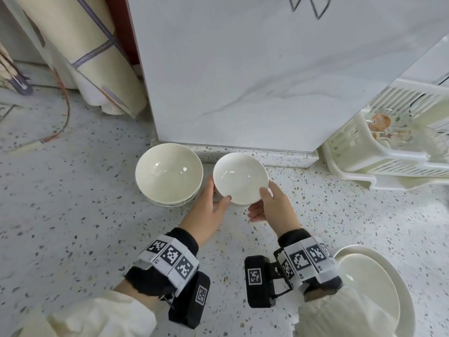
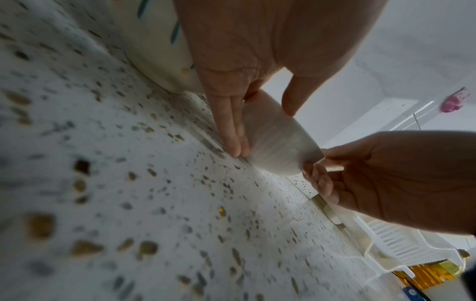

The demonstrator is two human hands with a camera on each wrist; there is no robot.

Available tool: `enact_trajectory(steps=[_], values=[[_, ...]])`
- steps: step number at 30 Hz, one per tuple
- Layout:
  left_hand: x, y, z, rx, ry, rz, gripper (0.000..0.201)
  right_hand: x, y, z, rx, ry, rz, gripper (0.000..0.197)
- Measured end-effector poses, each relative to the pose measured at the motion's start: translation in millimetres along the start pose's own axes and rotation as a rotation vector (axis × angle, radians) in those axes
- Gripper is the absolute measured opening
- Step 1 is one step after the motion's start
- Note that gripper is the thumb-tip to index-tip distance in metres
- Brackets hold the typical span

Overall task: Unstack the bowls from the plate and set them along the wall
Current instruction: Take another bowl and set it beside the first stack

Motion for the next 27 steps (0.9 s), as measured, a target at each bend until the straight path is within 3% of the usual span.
enact_trajectory(steps=[16,22,27], values=[[-8.8,-11.4,-0.4,-0.039,0.119,-0.059,0.053,9.6,-31.5,-11.9,0.083,-0.065,-0.075,0.049],[-11.6,-43.6,18.1,-0.037,0.198,-0.122,0.039,15.8,-77.4,-57.3,0.103,-0.128,-0.190,0.030],[-26.5,-69.9,58.8,-0.031,0.208,-0.071,0.030,-5.8,-107.0,-124.0,-0.040,-0.267,-0.251,0.027]])
Point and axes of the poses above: each hand's wrist, its own y-axis towards the middle knuckle, its own z-axis out of the palm, x = y × z, the point moved 6 cm from there along y, towards the middle knuckle, and after that the axes turned 5 degrees about z, right-handed, at the moved point
